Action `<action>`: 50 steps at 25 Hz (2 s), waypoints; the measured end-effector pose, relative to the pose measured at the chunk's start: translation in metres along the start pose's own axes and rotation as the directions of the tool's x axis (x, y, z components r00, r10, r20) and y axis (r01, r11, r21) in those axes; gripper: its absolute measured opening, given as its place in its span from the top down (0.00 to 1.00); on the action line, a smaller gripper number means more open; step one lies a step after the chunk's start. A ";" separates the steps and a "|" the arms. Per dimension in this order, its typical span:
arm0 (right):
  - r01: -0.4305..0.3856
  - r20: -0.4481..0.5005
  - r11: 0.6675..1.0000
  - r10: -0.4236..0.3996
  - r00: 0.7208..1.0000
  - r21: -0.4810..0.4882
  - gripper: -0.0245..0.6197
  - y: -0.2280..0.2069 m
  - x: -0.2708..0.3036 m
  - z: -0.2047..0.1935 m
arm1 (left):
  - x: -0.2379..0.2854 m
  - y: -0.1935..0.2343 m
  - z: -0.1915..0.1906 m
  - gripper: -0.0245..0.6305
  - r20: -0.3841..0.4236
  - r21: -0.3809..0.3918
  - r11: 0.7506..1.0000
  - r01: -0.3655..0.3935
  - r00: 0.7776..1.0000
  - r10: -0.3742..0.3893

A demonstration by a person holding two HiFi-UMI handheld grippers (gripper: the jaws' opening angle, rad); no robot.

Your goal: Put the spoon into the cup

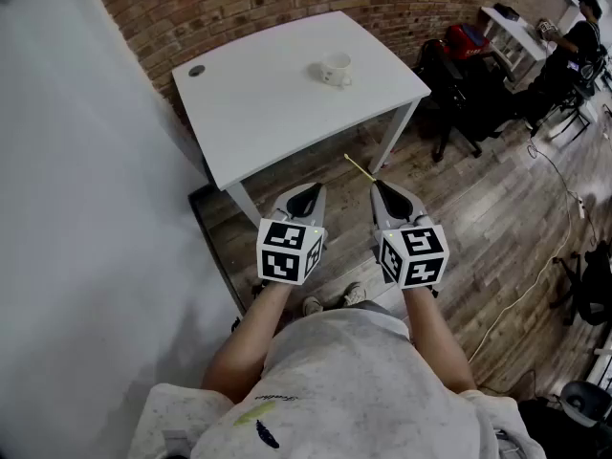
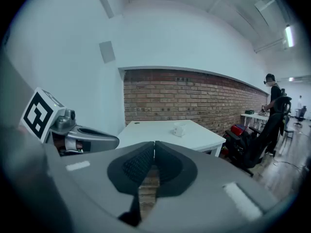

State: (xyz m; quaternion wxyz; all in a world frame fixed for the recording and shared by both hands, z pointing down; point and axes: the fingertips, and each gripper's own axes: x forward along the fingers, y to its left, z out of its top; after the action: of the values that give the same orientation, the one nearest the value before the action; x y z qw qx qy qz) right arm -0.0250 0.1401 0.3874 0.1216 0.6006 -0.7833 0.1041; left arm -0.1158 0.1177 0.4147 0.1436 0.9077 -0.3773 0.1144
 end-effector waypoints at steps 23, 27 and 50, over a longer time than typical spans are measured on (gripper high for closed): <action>-0.053 0.029 0.995 0.051 0.998 0.079 0.94 -0.089 0.078 0.001 | 0.106 0.021 0.015 0.97 -0.052 0.028 0.999 -0.046 0.998 0.048; -0.068 0.025 0.994 0.066 0.998 0.081 0.94 -0.118 0.105 0.007 | 0.143 0.026 0.028 0.97 -0.055 0.028 0.998 -0.056 0.997 0.057; -0.196 0.061 0.976 0.190 0.980 0.098 0.94 -0.240 0.198 0.047 | 0.290 0.037 0.083 0.97 -0.064 0.035 0.987 -0.158 0.985 0.160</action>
State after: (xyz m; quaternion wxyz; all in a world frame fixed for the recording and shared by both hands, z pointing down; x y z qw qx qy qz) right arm 0.1550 -0.1170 0.4094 0.0596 0.5297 -0.8343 0.1407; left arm 0.0658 -0.1258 0.4353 0.1331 0.8724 -0.4419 0.1611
